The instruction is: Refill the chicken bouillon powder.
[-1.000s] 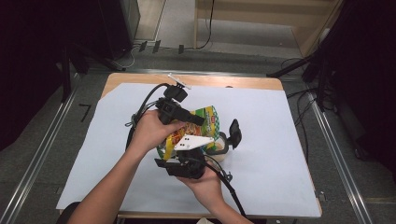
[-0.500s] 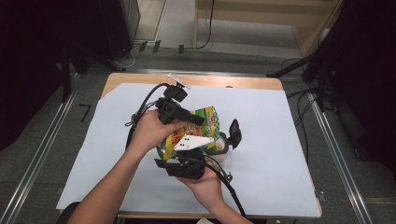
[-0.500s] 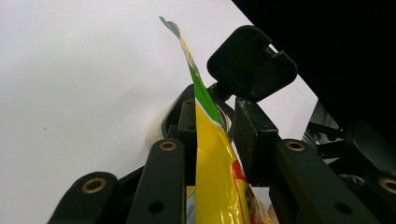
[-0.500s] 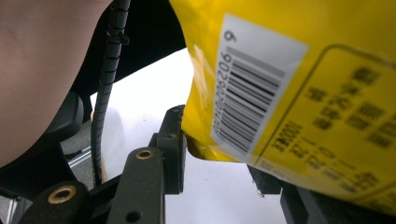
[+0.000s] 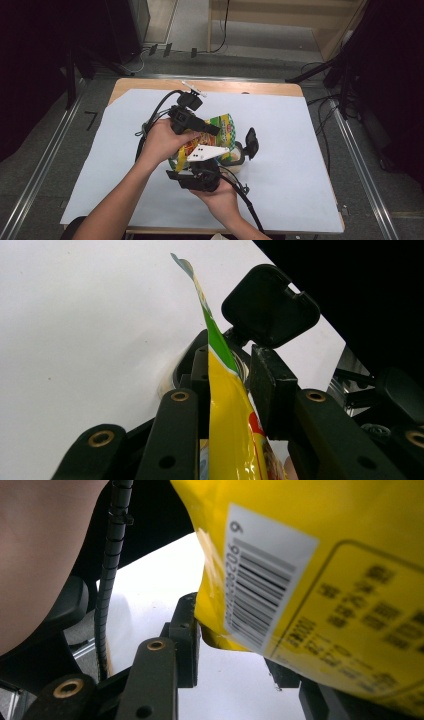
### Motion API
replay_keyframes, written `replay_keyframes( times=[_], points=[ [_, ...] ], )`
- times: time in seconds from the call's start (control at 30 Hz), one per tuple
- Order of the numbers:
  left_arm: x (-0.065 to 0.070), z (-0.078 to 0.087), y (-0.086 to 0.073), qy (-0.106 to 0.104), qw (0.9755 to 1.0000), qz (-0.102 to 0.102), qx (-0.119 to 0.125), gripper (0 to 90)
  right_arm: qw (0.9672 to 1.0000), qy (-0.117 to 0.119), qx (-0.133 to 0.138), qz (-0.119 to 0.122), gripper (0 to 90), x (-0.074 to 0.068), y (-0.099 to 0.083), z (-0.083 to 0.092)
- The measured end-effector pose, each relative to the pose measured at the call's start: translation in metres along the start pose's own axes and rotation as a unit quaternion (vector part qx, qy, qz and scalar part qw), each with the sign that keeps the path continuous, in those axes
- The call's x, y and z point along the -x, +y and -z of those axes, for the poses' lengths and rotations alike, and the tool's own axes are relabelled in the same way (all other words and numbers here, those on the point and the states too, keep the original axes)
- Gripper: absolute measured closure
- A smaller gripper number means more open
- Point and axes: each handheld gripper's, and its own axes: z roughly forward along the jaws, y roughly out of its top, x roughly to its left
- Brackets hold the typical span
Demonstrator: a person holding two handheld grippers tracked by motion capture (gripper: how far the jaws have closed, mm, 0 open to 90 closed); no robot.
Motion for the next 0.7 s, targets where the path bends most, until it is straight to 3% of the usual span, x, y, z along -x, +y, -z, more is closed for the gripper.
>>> replay_keyframes(
  times=[0.7],
  points=[
    [-0.0005,-0.0006,0.0003,0.005,1.0000,0.002,-0.001,73.4,1.0000,0.000,-0.004,-0.005,63.7,-0.0013,0.0010,0.0012]
  ],
)
